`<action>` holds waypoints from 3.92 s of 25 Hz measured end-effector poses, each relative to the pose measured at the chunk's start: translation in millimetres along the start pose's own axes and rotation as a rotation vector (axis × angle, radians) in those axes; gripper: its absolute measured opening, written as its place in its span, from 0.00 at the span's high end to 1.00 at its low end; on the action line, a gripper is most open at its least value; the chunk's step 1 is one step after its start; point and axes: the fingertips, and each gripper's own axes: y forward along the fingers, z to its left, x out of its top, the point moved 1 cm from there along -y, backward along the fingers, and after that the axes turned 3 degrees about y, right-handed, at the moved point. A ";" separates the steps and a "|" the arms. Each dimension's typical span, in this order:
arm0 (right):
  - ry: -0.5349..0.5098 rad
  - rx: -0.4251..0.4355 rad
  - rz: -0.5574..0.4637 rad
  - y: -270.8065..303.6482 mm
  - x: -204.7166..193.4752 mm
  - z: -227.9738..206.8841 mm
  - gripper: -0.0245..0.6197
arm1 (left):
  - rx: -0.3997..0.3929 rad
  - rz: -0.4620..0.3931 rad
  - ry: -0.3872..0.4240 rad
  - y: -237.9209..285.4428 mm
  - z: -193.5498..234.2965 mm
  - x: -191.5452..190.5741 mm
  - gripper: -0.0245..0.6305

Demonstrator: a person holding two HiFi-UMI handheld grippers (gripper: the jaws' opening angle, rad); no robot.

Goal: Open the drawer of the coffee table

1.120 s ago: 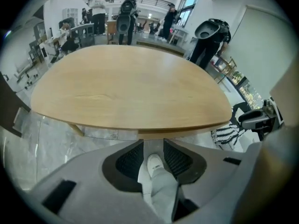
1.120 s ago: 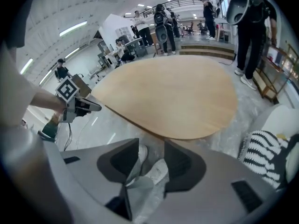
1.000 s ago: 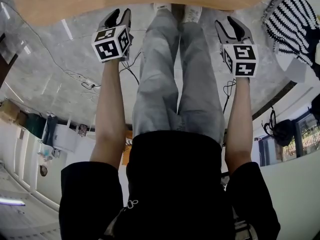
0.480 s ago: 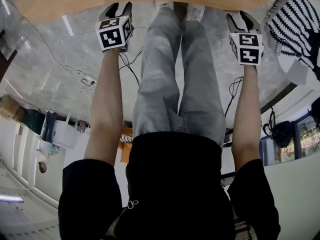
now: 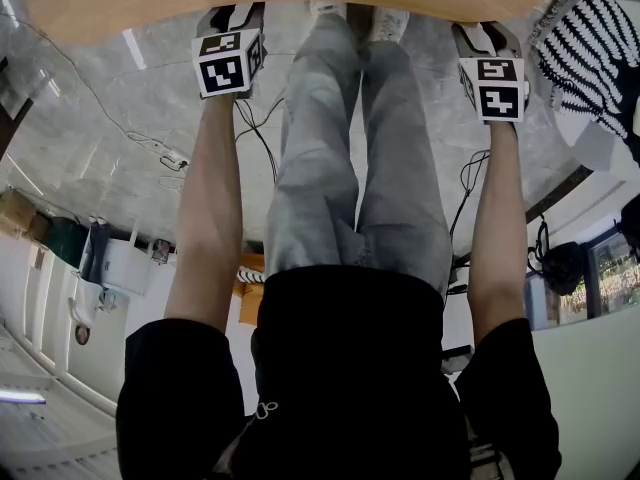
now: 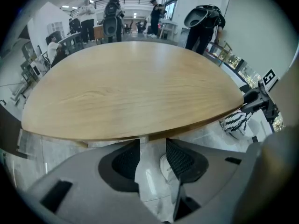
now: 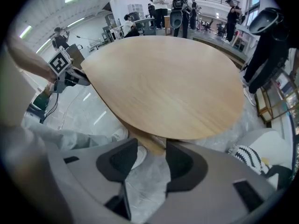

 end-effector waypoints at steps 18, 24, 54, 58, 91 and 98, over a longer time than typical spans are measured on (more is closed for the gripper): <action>-0.022 0.019 0.040 3.4 -2.9 -2.8 0.71 | -0.013 0.046 0.049 0.1 -7.6 2.1 0.79; -0.059 0.030 0.058 -0.3 -2.4 3.7 0.73 | -0.020 0.055 0.044 -6.2 -5.8 0.6 0.80; -0.197 0.166 0.292 -27.7 -108.0 88.6 0.77 | -0.067 0.308 0.078 -52.9 -39.6 -128.2 0.84; -0.198 0.185 0.329 -27.3 -127.3 101.6 0.77 | -0.078 0.360 0.086 -55.9 -45.0 -149.4 0.84; 0.071 0.086 0.328 -15.5 -129.0 104.2 0.84 | 0.013 0.425 -0.130 -51.8 -43.7 -168.0 0.89; 0.256 0.087 0.154 -46.4 -65.8 97.8 0.92 | 0.031 0.258 -0.194 -91.4 -40.5 -96.4 0.93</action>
